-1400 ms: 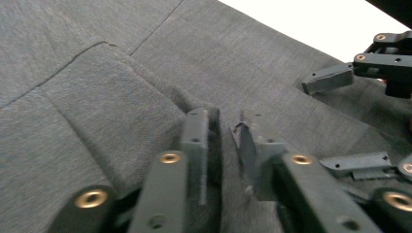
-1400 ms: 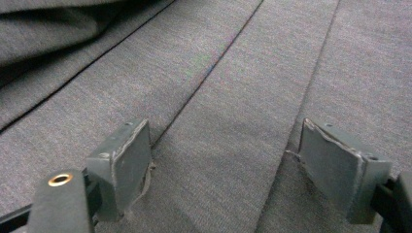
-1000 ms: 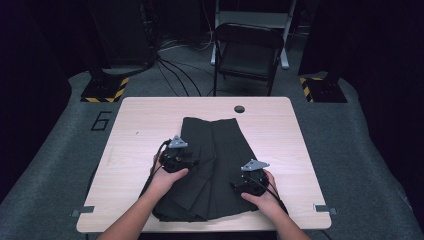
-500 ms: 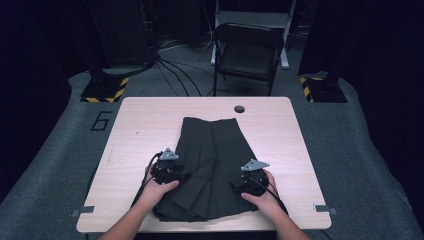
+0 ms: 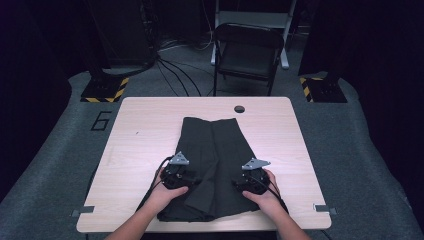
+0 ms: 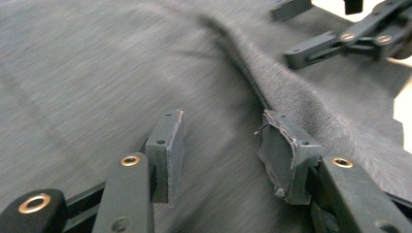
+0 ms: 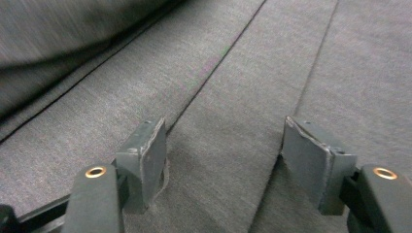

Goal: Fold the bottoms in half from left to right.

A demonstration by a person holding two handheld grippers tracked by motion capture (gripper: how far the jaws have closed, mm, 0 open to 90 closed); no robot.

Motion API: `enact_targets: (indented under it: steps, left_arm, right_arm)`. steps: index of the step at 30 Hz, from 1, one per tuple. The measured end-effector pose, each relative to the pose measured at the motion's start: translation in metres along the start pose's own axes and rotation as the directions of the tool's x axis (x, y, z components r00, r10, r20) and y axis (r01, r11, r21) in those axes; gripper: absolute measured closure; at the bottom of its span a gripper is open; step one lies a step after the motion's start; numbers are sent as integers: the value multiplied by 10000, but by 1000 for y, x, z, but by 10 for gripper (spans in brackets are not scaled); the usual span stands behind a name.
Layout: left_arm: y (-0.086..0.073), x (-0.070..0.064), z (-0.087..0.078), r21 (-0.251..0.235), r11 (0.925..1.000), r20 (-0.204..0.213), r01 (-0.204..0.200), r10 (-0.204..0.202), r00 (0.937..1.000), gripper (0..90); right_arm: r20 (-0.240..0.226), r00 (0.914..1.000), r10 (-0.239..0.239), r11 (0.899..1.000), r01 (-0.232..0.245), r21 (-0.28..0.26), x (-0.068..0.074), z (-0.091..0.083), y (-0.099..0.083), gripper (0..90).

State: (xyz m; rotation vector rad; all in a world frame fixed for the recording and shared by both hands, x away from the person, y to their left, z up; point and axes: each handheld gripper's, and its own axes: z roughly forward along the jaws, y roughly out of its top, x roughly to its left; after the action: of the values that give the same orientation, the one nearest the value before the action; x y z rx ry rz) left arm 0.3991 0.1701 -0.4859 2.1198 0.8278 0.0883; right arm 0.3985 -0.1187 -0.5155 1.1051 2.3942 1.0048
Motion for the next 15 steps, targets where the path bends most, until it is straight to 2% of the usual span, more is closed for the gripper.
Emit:
enact_targets:
  steps: [4, 6, 8, 11, 15]
  left_arm:
    - [7, -16, 11, 75, 9990, 305, -449, 446, 9985, 495]
    - [9, -22, 15, 155, 9975, 264, -691, 687, 9973, 491]
    - [11, -24, 16, 184, 9970, 237, -757, 753, 9969, 490]
    - [11, -21, 12, 127, 9980, 46, -624, 624, 9980, 483]
    - [9, -13, 5, -22, 9993, -298, -369, 369, 9989, 472]
  right_arm:
    - [179, 9998, -56, 9999, 58, -104, -2, -3, 1, 354]
    - [197, 9998, 46, 9999, -43, -148, -4, -4, 1, 366]
    - [142, 9996, 247, 9995, -244, -206, -4, -5, 1, 379]
    - [62, 9994, 339, 9992, -338, -233, -4, -6, 1, 402]
    - [-49, 9999, 124, 9996, -126, -254, -5, -7, 2, 426]
